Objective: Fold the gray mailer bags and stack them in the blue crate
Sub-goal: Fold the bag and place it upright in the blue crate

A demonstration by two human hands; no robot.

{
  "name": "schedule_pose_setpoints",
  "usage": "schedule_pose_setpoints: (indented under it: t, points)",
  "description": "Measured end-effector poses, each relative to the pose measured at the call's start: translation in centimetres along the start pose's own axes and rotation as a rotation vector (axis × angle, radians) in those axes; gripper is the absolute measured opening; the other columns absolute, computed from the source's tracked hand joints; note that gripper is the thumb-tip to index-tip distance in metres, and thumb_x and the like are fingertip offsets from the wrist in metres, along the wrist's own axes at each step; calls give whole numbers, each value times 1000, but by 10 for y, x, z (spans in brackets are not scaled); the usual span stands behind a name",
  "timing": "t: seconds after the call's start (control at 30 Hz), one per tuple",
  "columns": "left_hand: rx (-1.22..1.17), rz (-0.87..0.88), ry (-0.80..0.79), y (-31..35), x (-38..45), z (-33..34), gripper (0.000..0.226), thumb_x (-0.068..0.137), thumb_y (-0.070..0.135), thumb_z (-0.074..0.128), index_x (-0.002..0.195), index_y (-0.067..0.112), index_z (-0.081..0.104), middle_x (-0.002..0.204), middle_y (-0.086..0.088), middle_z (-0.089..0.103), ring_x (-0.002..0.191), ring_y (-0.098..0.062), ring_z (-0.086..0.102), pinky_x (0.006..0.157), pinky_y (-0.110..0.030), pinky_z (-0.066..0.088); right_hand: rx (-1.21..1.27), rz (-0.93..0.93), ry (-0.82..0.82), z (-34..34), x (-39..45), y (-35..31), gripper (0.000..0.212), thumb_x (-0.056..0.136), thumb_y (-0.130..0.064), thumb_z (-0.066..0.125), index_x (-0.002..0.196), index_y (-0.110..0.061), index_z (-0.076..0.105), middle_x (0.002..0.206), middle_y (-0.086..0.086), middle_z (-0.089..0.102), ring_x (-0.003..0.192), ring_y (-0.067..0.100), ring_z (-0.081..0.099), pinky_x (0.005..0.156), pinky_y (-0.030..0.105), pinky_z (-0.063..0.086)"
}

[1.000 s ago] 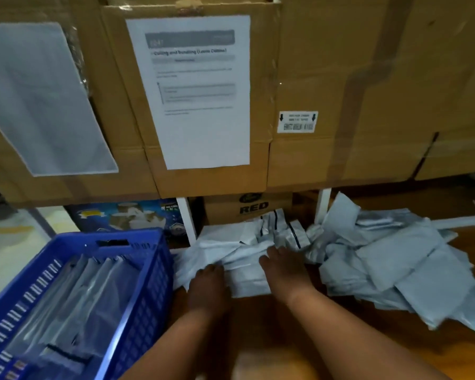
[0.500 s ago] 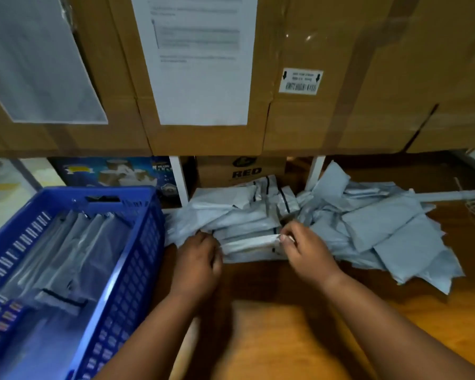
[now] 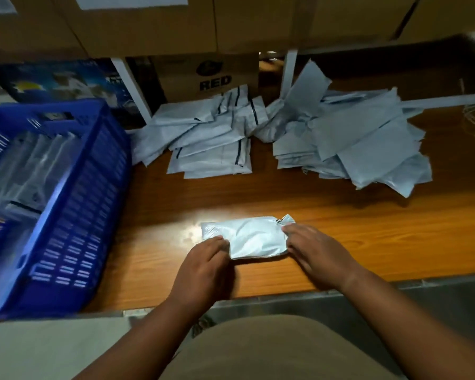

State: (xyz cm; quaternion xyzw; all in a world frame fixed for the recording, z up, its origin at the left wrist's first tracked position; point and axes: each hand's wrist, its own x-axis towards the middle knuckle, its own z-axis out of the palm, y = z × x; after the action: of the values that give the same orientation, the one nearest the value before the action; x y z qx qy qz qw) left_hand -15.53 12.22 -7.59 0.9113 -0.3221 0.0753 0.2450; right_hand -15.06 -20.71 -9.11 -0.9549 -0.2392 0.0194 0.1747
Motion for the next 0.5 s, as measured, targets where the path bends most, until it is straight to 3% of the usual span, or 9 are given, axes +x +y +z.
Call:
schedule_pose_setpoints:
  t: [0.23, 0.33, 0.5]
  points:
    - [44, -11, 9, 38, 4, 8, 8, 97, 5, 67, 89, 3, 67, 110, -12, 66, 99, -33, 60, 80, -48, 49, -22, -32, 43, -6, -21, 27, 7, 108, -33, 59, 109, -26, 62, 149, 0, 60, 142, 21, 52, 112, 35, 45]
    - [49, -17, -16, 46, 5, 12, 2, 97, 8, 68, 97, 6, 70, 120, -8, 66, 111, -29, 60, 90, -42, 50, -32, -22, 46, -8, -25, 29, 8, 108, -32, 59, 110, -26, 62, 148, 1, 60, 141, 23, 53, 113, 36, 44]
    - [76, -53, -69, 47, 1, 13, 18, 97, 19, 69, 114, 12, 71, 134, -4, 61, 123, -26, 57, 101, -38, 47, -40, 59, 35, -16, -25, 22, 18, 104, -46, 57, 111, -30, 63, 140, -5, 59, 133, 19, 53, 106, 38, 46]
